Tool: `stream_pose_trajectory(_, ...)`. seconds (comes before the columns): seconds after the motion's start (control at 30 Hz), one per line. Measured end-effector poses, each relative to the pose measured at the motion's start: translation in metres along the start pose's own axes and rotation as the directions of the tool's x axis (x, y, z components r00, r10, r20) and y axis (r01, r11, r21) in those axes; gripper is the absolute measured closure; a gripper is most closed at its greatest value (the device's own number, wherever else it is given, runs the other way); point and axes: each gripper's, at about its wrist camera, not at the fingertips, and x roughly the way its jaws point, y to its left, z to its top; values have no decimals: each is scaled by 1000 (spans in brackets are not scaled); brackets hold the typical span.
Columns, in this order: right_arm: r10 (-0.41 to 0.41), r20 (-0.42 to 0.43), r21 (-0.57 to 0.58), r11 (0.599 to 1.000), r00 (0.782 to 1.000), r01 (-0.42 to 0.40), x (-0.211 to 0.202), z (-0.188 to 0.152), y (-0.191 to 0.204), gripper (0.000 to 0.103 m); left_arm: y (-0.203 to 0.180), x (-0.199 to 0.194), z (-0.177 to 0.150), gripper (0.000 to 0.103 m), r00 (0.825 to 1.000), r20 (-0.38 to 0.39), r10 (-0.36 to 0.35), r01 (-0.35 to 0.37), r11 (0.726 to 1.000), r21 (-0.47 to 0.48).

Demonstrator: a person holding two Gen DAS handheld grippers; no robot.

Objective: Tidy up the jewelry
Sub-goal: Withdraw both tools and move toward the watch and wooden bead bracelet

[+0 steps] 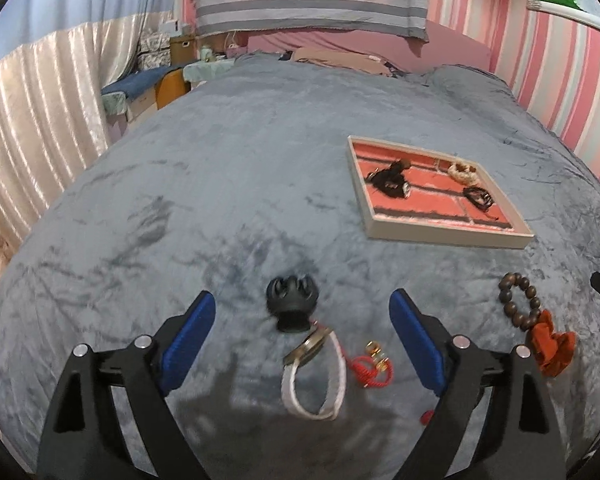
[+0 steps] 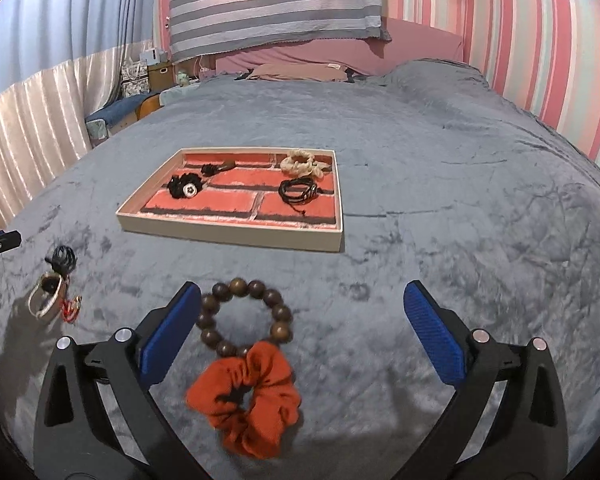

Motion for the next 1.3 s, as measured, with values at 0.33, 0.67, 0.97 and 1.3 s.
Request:
stream_pose_trajectory(0.33, -17, 6, 19, 1000, 1000, 17, 4, -26, 5, 5, -3, 11, -25, 16, 1000, -22, -8, 9, 999, 39)
stream_pose_trajectory(0.67, -35, -27, -13, 999, 999, 35, 27, -27, 3, 5, -3, 22, -33, 16, 998, -57, -14, 14, 1000, 3)
stream_pose_trajectory(0.97, -56, -23, -20, 998, 998, 56, 39, -30, -1, 5, -15, 27, -36, 16, 998, -61, -20, 21, 999, 24)
stream_pose_trajectory(1.3, -46, -40, 39, 998, 998, 48, 40, -32, -20, 6, 1, 31, -40, 22, 997, -73, -13, 15, 1000, 22)
